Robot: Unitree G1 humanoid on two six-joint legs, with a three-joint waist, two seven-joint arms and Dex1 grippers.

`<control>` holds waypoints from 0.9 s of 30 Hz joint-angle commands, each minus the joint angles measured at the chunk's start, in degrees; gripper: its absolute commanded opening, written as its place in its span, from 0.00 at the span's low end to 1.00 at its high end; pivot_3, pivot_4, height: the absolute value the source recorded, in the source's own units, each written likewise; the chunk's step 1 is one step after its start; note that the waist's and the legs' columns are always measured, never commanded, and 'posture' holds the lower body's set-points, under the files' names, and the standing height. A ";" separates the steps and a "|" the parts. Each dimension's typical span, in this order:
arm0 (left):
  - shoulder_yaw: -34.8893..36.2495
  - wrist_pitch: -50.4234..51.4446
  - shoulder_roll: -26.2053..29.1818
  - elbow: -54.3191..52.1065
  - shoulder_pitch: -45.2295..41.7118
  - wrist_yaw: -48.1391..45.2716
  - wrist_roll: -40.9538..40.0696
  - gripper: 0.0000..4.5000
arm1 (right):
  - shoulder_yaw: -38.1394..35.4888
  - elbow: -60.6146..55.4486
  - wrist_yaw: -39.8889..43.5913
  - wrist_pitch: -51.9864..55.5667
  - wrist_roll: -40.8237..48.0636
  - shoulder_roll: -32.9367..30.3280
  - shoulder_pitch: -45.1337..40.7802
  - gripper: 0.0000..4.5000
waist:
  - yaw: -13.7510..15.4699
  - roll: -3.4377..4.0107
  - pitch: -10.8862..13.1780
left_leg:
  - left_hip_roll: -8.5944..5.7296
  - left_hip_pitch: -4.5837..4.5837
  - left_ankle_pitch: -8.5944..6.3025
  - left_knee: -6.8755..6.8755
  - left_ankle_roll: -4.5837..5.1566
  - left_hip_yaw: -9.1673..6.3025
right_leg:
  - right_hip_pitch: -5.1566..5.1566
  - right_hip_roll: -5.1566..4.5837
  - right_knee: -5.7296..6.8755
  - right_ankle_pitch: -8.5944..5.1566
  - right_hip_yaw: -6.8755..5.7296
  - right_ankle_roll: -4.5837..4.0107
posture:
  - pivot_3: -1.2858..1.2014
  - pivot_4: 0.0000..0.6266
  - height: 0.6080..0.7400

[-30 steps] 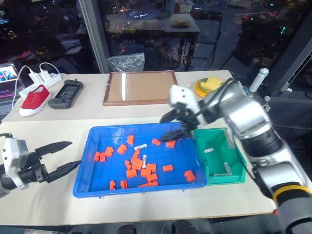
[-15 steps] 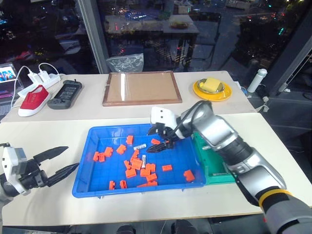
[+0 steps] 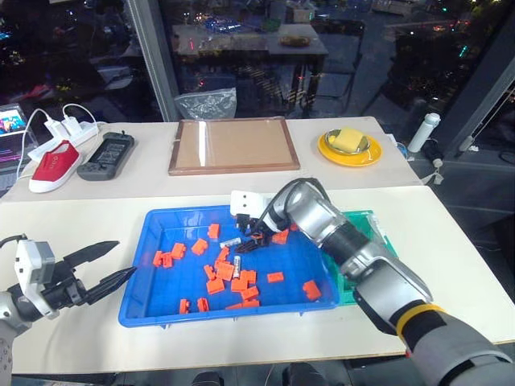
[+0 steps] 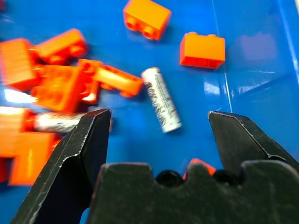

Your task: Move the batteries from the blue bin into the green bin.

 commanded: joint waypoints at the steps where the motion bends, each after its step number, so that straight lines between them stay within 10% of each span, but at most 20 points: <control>1: 0.52 -0.02 0.56 -2.15 0.54 0.68 -0.56 0.88 | -1.86 3.92 -0.65 -3.90 -1.30 2.11 -2.53 0.86 | 0.00 0.00 0.00 | 0.00 0.00 0.00 0.00 0.00 0.00 | 0.00 0.00 0.00 0.00 0.00 0.00 | 0.52 0.24 1.00; 12: 0.20 0.94 0.73 -3.99 2.17 1.35 -1.14 0.88 | -1.61 13.78 -2.98 -9.42 -6.18 6.49 -1.24 0.06 | -0.13 0.02 -0.01 | 0.00 0.11 0.00 -0.07 0.00 0.01 | 0.04 0.00 0.02 0.00 -0.01 0.00 | 0.52 0.24 1.00; 27: -1.08 5.58 3.17 -5.38 0.55 -0.07 -3.14 0.88 | -10.12 -17.24 6.34 7.03 0.21 -3.87 1.64 0.06 | 0.14 0.02 0.00 | 0.00 0.00 0.00 -0.04 0.00 -0.03 | 0.01 -0.01 -0.01 0.00 -0.04 0.00 | 0.52 0.24 1.00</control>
